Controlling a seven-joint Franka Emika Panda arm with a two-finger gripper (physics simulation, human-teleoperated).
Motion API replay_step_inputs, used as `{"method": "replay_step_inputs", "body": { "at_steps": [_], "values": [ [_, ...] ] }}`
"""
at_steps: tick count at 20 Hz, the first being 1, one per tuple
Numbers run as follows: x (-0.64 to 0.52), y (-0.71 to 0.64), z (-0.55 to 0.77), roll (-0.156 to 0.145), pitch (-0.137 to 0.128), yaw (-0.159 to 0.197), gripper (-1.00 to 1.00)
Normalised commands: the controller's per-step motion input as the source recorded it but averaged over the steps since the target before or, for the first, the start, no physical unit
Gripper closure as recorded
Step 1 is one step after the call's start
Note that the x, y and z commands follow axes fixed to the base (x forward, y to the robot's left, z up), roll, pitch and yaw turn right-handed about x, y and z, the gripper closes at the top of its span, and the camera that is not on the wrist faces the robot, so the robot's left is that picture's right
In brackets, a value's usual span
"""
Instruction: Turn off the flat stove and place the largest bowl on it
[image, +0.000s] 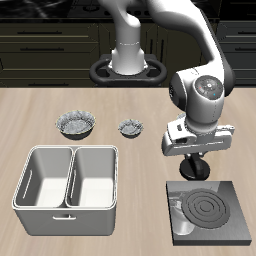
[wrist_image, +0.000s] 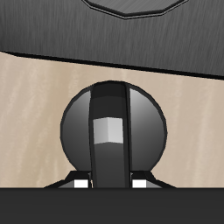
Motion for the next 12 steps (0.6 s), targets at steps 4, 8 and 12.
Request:
{"method": "replay_step_inputs", "body": {
  "at_steps": [4,8,12],
  "values": [
    [0.11,-0.05,0.03,-0.014,0.0,-0.036,1.0],
    [0.06,-0.06,0.03,-0.019,0.004,-0.058,1.0],
    [0.0,0.01,0.09,0.013,0.0,-0.088,1.0]
  ]
}}
